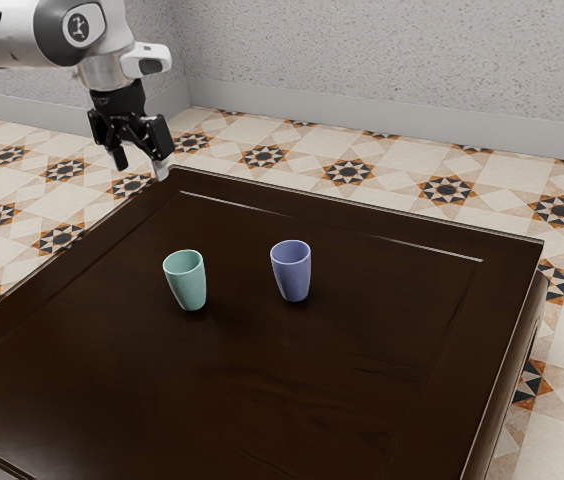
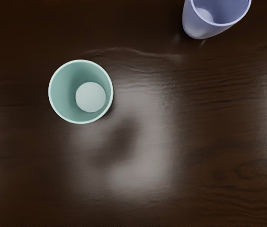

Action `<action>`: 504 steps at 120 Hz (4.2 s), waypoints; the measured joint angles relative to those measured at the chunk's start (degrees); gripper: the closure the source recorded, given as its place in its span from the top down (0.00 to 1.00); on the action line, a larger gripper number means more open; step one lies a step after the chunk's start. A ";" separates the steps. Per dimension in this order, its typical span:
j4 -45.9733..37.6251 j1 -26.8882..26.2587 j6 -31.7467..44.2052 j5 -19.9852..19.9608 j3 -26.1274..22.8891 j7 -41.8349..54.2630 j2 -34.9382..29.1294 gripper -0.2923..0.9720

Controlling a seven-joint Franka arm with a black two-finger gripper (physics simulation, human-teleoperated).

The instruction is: Place the left cup onto the right cup

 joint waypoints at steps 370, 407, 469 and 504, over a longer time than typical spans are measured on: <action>-3.54 -4.43 16.06 -1.08 1.51 -5.20 9.85 0.16; 11.66 -4.98 9.13 0.76 -5.95 -5.19 15.07 0.16; 30.00 -5.18 7.87 0.83 -8.48 -5.22 30.81 0.16; 30.50 -4.99 11.16 0.47 -7.92 -5.37 35.89 0.16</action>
